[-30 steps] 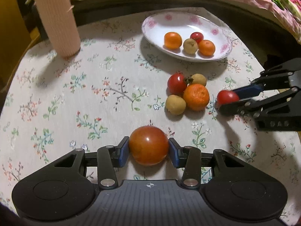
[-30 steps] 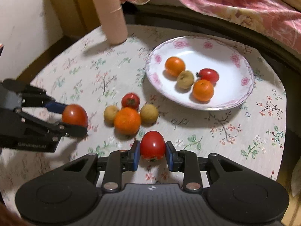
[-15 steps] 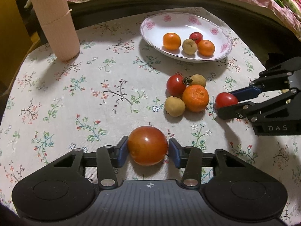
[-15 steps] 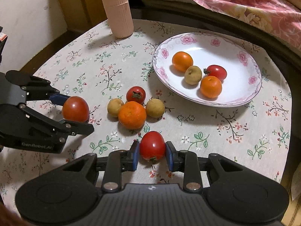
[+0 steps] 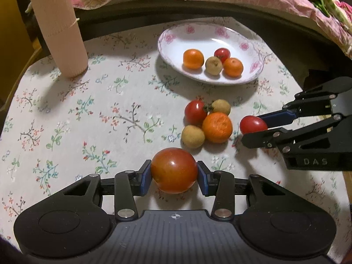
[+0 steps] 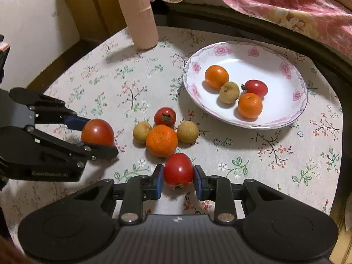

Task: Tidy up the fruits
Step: 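Carry the large tomato and cherry tomato in both tools over the white plate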

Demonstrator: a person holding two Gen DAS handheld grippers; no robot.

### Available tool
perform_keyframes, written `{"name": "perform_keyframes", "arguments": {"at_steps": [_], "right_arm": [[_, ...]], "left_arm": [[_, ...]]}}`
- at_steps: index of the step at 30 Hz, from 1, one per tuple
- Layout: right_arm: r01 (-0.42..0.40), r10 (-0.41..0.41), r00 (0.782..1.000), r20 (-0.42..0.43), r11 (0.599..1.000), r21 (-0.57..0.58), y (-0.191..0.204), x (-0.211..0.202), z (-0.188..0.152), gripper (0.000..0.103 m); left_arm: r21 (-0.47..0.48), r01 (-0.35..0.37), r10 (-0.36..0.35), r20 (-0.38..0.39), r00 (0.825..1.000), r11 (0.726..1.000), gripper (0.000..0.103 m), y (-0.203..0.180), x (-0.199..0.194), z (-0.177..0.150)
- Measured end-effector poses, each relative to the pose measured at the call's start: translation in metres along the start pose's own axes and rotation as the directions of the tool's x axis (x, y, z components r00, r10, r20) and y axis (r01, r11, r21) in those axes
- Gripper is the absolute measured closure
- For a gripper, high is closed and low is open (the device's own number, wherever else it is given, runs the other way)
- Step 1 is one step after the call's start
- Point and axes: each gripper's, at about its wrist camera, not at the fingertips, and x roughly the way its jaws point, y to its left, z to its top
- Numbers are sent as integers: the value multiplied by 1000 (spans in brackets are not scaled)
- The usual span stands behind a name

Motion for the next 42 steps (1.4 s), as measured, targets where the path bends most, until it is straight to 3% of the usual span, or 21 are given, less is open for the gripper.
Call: {"name": "perform_keyframes", "arguments": {"at_steps": [15,27,42], "right_arm": [[-1,-6,996,87,997,83,-17,-22,17,73],[43,-77,983,169,980,196,-55,-37,42,73],[144,-185,971,150,958,250,-95,1,70,73]], "left_arm": [[-12,24,-23,80,997,1000,53,-20,-4,45],[-38,16,-10,138,990,999,54,-29,9,98],[-30,-5,9,157,988,1000,54,-24,57,137]]}}
